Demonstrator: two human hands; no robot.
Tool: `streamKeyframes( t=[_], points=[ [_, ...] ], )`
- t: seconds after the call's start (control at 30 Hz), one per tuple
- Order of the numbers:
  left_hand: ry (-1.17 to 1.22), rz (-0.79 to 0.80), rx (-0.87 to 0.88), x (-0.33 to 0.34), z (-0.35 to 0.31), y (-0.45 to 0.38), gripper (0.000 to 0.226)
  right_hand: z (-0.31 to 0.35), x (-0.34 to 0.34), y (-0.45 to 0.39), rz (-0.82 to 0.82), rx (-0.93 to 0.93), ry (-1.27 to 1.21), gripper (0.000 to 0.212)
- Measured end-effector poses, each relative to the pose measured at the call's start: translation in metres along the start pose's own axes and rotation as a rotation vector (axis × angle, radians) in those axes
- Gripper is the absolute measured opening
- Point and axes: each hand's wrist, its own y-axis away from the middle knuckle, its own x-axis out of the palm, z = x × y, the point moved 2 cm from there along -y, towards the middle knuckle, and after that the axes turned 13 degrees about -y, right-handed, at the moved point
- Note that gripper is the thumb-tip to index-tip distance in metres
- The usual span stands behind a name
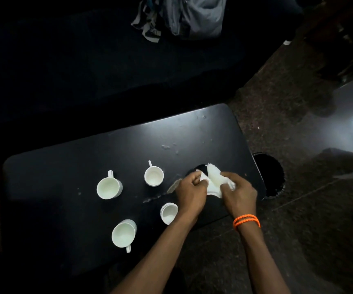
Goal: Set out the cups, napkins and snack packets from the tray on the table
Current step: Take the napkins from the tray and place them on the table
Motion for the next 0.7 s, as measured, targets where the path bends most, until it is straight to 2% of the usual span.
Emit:
streamKeyframes(
  t=[0.13, 0.27, 0.37, 0.43, 0.53, 0.63, 0.7],
  points=[
    [-0.042, 0.107, -0.062, 0.0, 0.009, -0.005, 0.03, -0.008, 0.011, -0.013, 0.102, 0.009, 0.097, 0.035],
    [0.092, 0.075, -0.103, -0.002, 0.015, -0.013, 0.011, -0.007, 0.023, -0.027, 0.129, 0.022, 0.155, 0.034],
    [0.146, 0.032, -0.115, -0.001, 0.014, -0.017, 0.021, -0.006, 0.033, -0.036, 0.162, 0.055, 0.177, 0.036],
    [0.161, 0.01, -0.132, -0.001, 0.012, -0.019, 0.036, -0.004, 0.039, -0.039, 0.181, 0.052, 0.216, 0.04],
    [0.161, -0.012, -0.142, -0.001, 0.015, -0.022, 0.048, -0.005, 0.038, -0.037, 0.099, 0.015, 0.23, 0.042],
    [0.155, 0.018, -0.133, -0.001, 0.018, -0.023, 0.032, -0.008, 0.033, -0.033, -0.059, -0.019, 0.184, 0.026],
    [0.125, 0.03, -0.125, -0.001, 0.022, -0.024, 0.027, -0.013, 0.036, -0.031, -0.016, 0.002, 0.168, 0.022]
  ],
)
